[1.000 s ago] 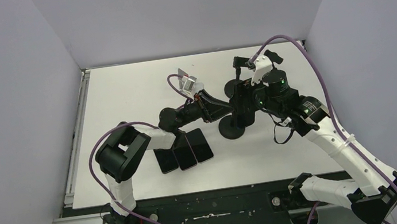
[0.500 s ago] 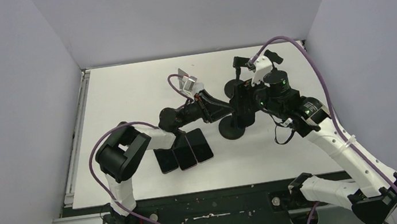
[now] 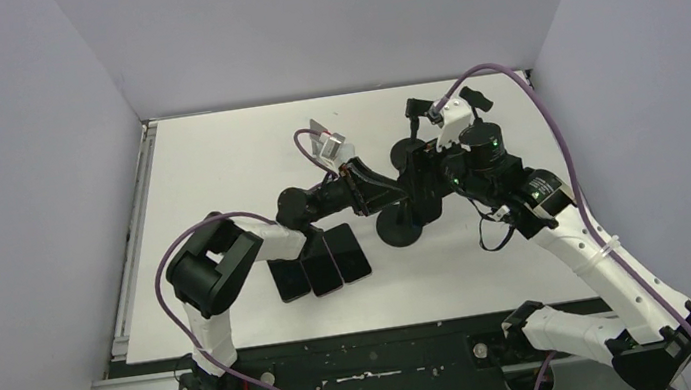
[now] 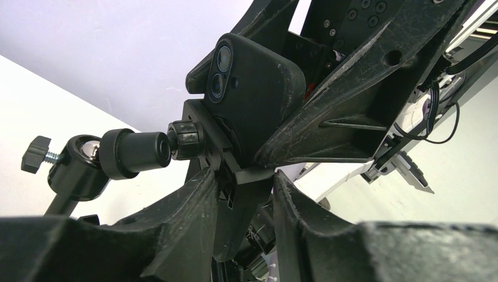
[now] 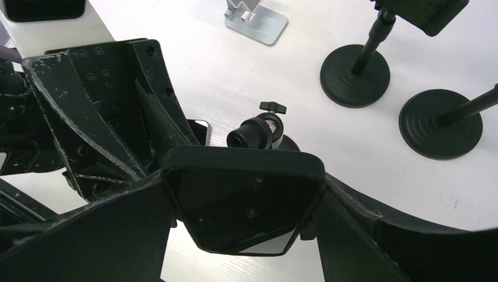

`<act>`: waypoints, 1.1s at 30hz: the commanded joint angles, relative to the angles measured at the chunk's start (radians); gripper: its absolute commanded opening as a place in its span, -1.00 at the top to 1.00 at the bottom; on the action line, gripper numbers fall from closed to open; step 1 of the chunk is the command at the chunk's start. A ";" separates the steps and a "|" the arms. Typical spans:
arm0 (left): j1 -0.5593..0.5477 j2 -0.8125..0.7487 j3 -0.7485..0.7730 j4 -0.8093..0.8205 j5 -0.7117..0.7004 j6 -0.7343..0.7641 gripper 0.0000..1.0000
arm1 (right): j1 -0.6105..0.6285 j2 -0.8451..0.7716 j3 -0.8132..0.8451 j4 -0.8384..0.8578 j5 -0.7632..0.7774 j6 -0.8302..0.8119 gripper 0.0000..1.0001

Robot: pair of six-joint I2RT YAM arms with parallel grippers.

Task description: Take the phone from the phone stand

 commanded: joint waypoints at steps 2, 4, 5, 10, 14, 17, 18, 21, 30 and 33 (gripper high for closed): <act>-0.008 0.039 0.019 -0.068 -0.091 0.033 0.50 | 0.053 -0.075 0.038 0.211 -0.358 0.105 1.00; -0.007 0.045 0.018 -0.056 -0.087 0.026 0.68 | 0.053 -0.074 0.041 0.198 -0.345 0.100 1.00; -0.007 0.047 0.016 -0.047 -0.085 0.020 0.80 | 0.053 -0.075 0.042 0.192 -0.337 0.097 1.00; -0.005 0.049 0.003 -0.032 -0.086 0.023 1.00 | 0.053 -0.085 0.023 0.213 -0.352 0.101 1.00; -0.003 0.064 0.004 -0.003 -0.088 0.013 1.00 | 0.053 -0.096 0.012 0.241 -0.386 0.116 1.00; -0.001 0.081 0.010 0.020 -0.087 -0.004 1.00 | 0.052 -0.109 -0.003 0.274 -0.419 0.134 1.00; -0.001 0.084 0.012 0.025 -0.088 -0.009 1.00 | 0.052 -0.111 -0.006 0.281 -0.427 0.137 1.00; 0.003 0.101 0.018 0.038 -0.093 -0.025 1.00 | 0.053 -0.119 -0.014 0.293 -0.446 0.134 1.00; 0.010 0.119 0.023 0.063 -0.086 -0.052 1.00 | 0.053 -0.132 -0.029 0.307 -0.489 0.119 1.00; 0.012 0.121 0.025 0.059 -0.080 -0.054 1.00 | 0.052 -0.134 -0.033 0.314 -0.495 0.121 1.00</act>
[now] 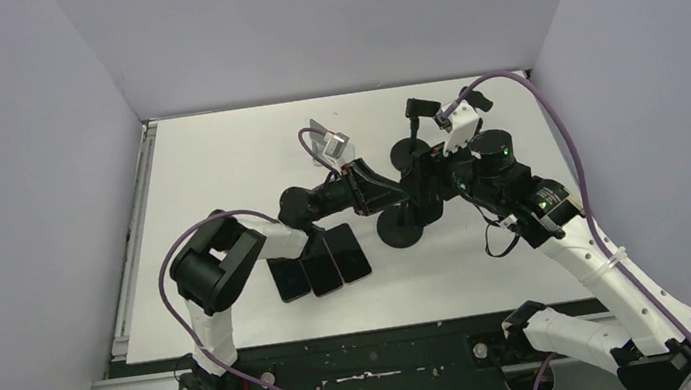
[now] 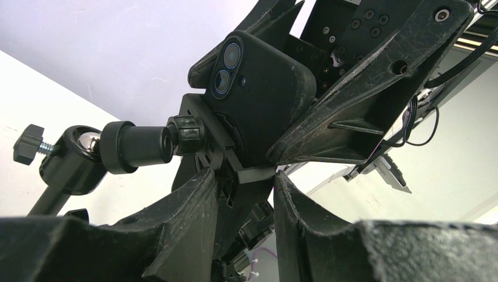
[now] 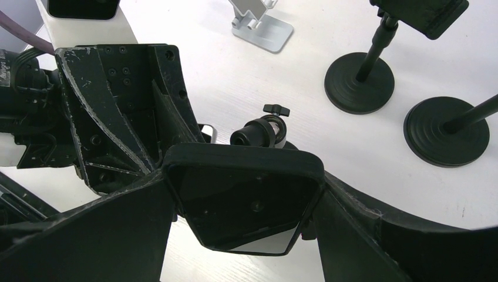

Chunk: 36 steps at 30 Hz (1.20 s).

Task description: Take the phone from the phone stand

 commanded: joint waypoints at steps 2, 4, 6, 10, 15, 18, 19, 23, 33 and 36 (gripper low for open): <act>0.010 0.093 0.009 0.051 -0.102 0.021 0.92 | 0.071 -0.069 0.037 0.247 -0.450 0.124 1.00; 0.009 0.089 0.006 0.052 -0.103 0.021 0.72 | 0.071 -0.071 0.036 0.248 -0.447 0.127 1.00; 0.010 0.082 0.002 0.053 -0.102 0.023 0.48 | 0.071 -0.068 0.039 0.240 -0.431 0.127 1.00; 0.011 0.060 -0.013 0.056 -0.105 0.027 0.14 | 0.071 -0.054 0.051 0.204 -0.392 0.118 1.00; 0.014 0.026 -0.033 0.068 -0.098 0.028 -0.01 | 0.071 -0.057 0.056 0.218 -0.399 0.129 1.00; 0.023 0.007 -0.042 0.082 -0.092 0.018 -0.03 | 0.071 -0.054 0.063 0.223 -0.402 0.137 1.00; 0.026 0.002 -0.046 0.084 -0.090 0.015 -0.02 | 0.071 -0.054 0.062 0.226 -0.403 0.140 1.00; 0.030 -0.011 -0.052 0.087 -0.066 0.014 0.28 | 0.071 -0.054 0.058 0.236 -0.406 0.147 1.00; 0.029 0.051 -0.029 0.195 -0.053 -0.080 1.00 | 0.069 -0.067 0.017 0.283 -0.432 0.156 1.00; 0.028 0.052 -0.022 0.190 -0.049 -0.073 1.00 | 0.071 -0.066 0.018 0.281 -0.431 0.156 1.00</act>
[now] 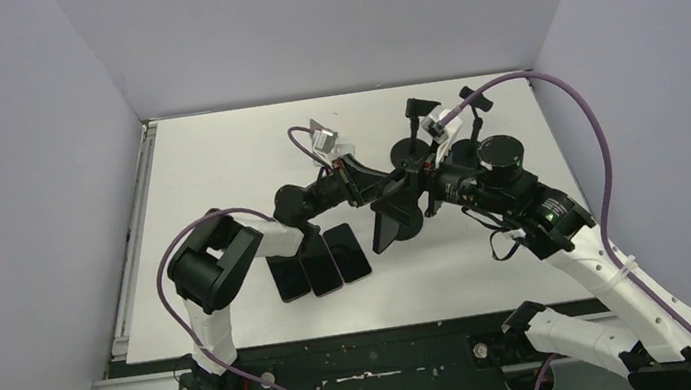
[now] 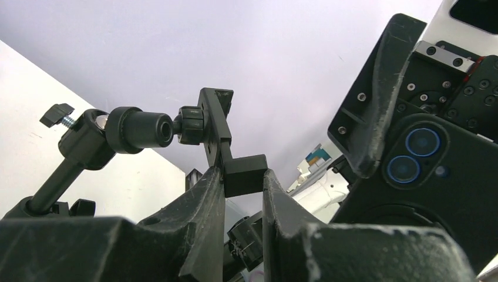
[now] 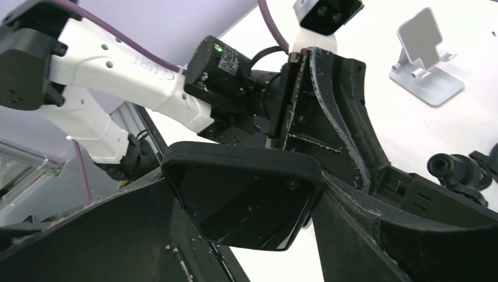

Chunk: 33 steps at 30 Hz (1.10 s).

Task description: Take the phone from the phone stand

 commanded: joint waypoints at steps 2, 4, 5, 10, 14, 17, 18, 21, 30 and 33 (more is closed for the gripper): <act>-0.008 0.059 -0.008 0.187 0.013 -0.009 1.00 | -0.005 -0.025 0.025 0.132 -0.082 0.044 1.00; -0.007 0.057 -0.011 0.175 0.007 0.001 1.00 | -0.005 -0.026 0.027 0.141 -0.087 0.053 1.00; -0.007 0.056 -0.014 0.166 0.005 0.007 0.93 | -0.005 -0.025 0.029 0.148 -0.090 0.057 1.00; -0.006 0.033 -0.035 0.146 -0.012 0.036 0.10 | -0.005 -0.033 0.032 0.197 -0.103 0.098 1.00; -0.004 -0.007 -0.054 0.115 -0.029 0.069 -0.25 | -0.003 -0.036 0.040 0.229 -0.114 0.124 1.00; 0.006 -0.040 -0.074 0.092 -0.046 0.090 -0.77 | -0.003 -0.036 0.051 0.239 -0.113 0.134 1.00; 0.011 -0.056 -0.081 0.087 -0.051 0.092 -0.91 | -0.003 -0.036 0.054 0.243 -0.113 0.137 1.00; 0.036 -0.095 -0.111 0.072 -0.075 0.094 -0.95 | -0.003 -0.036 0.066 0.251 -0.107 0.143 1.00; 0.122 -0.479 -0.259 -0.475 -0.295 0.389 -0.95 | -0.003 0.002 0.130 0.245 -0.021 0.143 1.00; 0.084 -0.661 -0.193 -0.959 -0.578 0.672 -0.95 | -0.004 0.033 0.161 0.209 0.042 0.124 1.00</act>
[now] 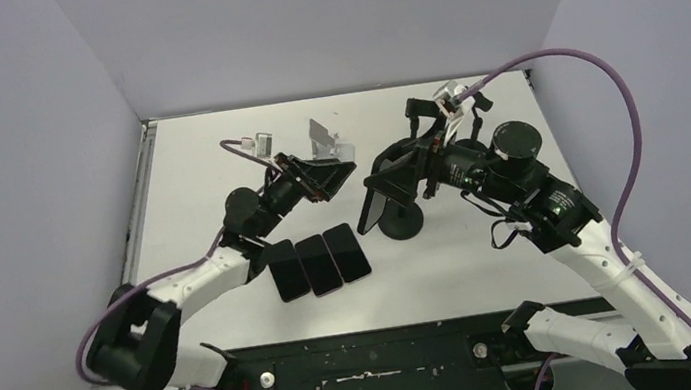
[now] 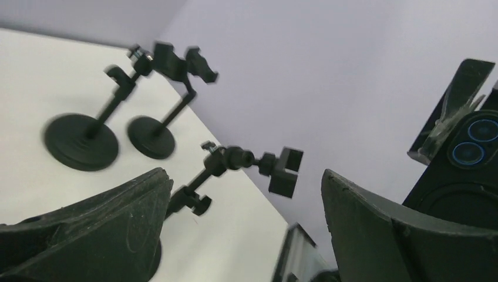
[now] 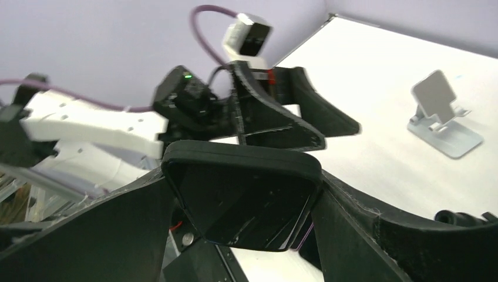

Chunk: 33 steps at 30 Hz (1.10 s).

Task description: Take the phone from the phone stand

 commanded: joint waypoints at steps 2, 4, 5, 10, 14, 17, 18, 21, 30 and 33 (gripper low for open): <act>-0.061 -0.298 0.097 -0.766 -0.526 0.473 -0.95 | 0.000 0.046 0.097 0.079 0.125 -0.009 1.00; -0.055 -0.369 0.093 -0.884 -0.687 0.474 -0.95 | 0.001 0.073 0.111 0.065 0.159 -0.023 1.00; -0.045 -0.406 0.078 -0.895 -0.721 0.474 -0.95 | 0.000 0.087 0.120 0.056 0.176 -0.029 1.00; -0.030 -0.566 -0.011 -0.807 -0.725 0.567 -0.95 | 0.005 0.201 0.209 -0.029 0.242 -0.031 1.00; -0.021 -0.660 -0.028 -0.814 -0.557 0.624 -0.95 | 0.012 0.274 0.279 -0.059 0.258 -0.022 1.00; -0.021 -0.760 -0.081 -0.742 -0.360 0.672 -0.95 | 0.017 0.312 0.315 -0.076 0.251 -0.028 1.00; -0.022 -0.785 -0.091 -0.738 -0.292 0.682 -0.95 | 0.019 0.320 0.325 -0.085 0.249 -0.035 1.00; -0.025 -0.827 -0.087 -0.766 -0.147 0.693 -0.95 | 0.031 0.343 0.348 -0.125 0.243 -0.060 1.00; -0.057 -0.787 -0.016 -0.916 -0.390 0.484 -0.95 | 0.120 0.383 0.355 -0.156 0.287 -0.062 1.00; -0.058 -0.782 -0.003 -0.927 -0.393 0.474 -0.95 | 0.159 0.402 0.380 -0.178 0.341 -0.058 1.00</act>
